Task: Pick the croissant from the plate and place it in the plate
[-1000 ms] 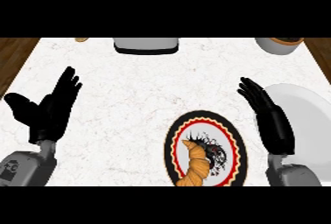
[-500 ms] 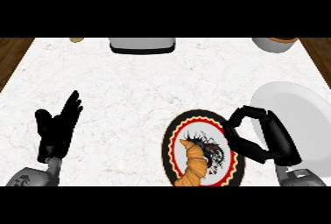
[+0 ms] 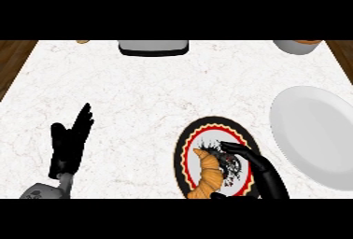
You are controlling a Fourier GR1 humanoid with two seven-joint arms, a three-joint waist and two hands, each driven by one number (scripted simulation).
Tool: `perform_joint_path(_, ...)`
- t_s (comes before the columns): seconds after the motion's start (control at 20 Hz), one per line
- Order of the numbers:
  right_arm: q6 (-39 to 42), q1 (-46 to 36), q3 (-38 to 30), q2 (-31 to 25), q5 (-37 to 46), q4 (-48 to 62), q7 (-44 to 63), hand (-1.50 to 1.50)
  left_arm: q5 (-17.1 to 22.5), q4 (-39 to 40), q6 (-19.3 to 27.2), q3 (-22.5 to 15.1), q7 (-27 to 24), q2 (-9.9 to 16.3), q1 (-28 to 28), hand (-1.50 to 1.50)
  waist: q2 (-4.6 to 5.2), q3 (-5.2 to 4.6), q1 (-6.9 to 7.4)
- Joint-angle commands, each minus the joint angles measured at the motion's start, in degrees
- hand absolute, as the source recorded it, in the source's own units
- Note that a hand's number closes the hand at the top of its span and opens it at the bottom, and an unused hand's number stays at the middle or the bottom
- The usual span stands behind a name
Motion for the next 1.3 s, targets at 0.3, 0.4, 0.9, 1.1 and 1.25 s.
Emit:
perform_joint_path(0.3, -2.2, -1.88, 2.86, -13.33, 20.18, -6.14, 11.21, -1.5, -1.41, -0.34, -0.05, 0.31, -0.06, -0.86, 0.61, 0.0, -0.21, -0.2, 0.14)
perform_joint_path(0.4, 0.45, -8.01, 2.52, -13.45, 22.08, -7.73, 20.94, -1.5, -2.5, -2.11, 0.18, -0.89, 0.58, -0.77, 1.67, 0.0, -0.14, -0.2, 0.8)
perform_joint_path(0.9, 21.95, -15.08, 7.21, -15.9, 20.67, -13.37, 42.0, -1.5, -3.83, 2.39, -1.26, 0.66, -0.91, -3.06, 0.0, 0.0, 0.02, -0.13, 0.51)
perform_joint_path(1.1, 23.65, -17.81, 9.51, -9.65, 24.05, -8.87, 45.81, -1.5, -4.47, -2.05, -1.81, 1.95, 0.04, -3.04, 3.24, 0.0, -0.02, -0.1, 0.76)
perform_joint_path(1.25, 24.47, -15.01, 7.24, -9.0, 26.11, -6.9, 41.81, -1.5, -5.25, -0.6, -4.5, 5.55, 2.11, -3.26, 0.25, 0.0, -0.01, -0.08, 0.47)
